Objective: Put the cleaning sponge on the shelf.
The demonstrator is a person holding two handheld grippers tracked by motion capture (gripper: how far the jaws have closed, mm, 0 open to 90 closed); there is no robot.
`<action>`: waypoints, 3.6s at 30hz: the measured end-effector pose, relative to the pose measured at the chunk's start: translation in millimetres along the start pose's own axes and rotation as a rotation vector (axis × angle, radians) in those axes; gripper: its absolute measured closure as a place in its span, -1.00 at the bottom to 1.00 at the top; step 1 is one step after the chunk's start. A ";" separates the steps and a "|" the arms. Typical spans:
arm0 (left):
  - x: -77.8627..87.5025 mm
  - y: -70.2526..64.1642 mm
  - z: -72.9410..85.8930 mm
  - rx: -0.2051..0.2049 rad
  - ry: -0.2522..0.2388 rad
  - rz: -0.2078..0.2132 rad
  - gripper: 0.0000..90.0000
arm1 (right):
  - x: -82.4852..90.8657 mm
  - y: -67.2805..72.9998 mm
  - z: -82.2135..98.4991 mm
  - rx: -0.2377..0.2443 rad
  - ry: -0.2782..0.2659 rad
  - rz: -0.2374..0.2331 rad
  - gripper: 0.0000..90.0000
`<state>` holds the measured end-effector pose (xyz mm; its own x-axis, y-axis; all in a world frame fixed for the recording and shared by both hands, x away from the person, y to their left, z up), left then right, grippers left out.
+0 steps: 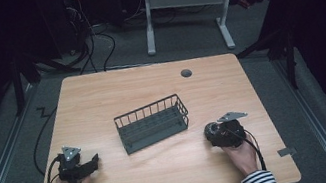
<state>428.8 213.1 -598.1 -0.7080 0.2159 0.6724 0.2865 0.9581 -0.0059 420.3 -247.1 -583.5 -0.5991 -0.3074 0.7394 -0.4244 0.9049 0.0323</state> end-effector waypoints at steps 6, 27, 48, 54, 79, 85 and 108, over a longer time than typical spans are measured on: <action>0.0 0.0 0.0 0.001 0.000 -0.001 -0.42 | 3.0 3.3 -0.4 0.023 -0.003 -0.002 -0.16; 0.0 0.0 0.0 0.001 0.000 -0.001 -0.42 | 42.0 20.4 -39.6 0.034 -0.100 -0.152 -0.10; 0.0 0.0 0.0 0.002 -0.001 -0.002 -0.42 | 51.3 55.3 -125.9 0.147 -0.138 -0.244 -0.09; 0.0 -0.2 -0.1 0.002 0.000 -0.002 -0.42 | 41.9 64.4 -148.1 0.159 -0.128 -0.250 -0.09; 0.2 -0.5 -0.4 0.007 -0.004 0.014 -0.42 | -15.6 100.6 -164.9 0.253 0.043 -0.237 -0.11; 0.1 -0.8 -0.3 0.004 -0.002 0.011 -0.42 | -25.1 106.2 -157.6 0.269 0.095 -0.243 -0.11; -0.5 -1.8 -0.7 -0.001 -0.003 0.010 -0.41 | -53.3 109.2 -143.6 0.251 0.194 -0.215 -0.26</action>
<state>429.1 211.2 -597.9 -0.7067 0.2262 0.6704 0.2945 0.9556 -0.0120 503.4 -89.7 -522.8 -0.3488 -0.3987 0.8481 -0.6938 0.7182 0.0523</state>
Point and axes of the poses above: each handheld gripper's, and its own axes: x roughly backward along the jaws, z roughly out of its underside, y roughly to its left, the point moved 9 cm from there along -x, roughly forward along the jaws, and after that the axes turned 1 degree about -z, right-handed, at the moved point
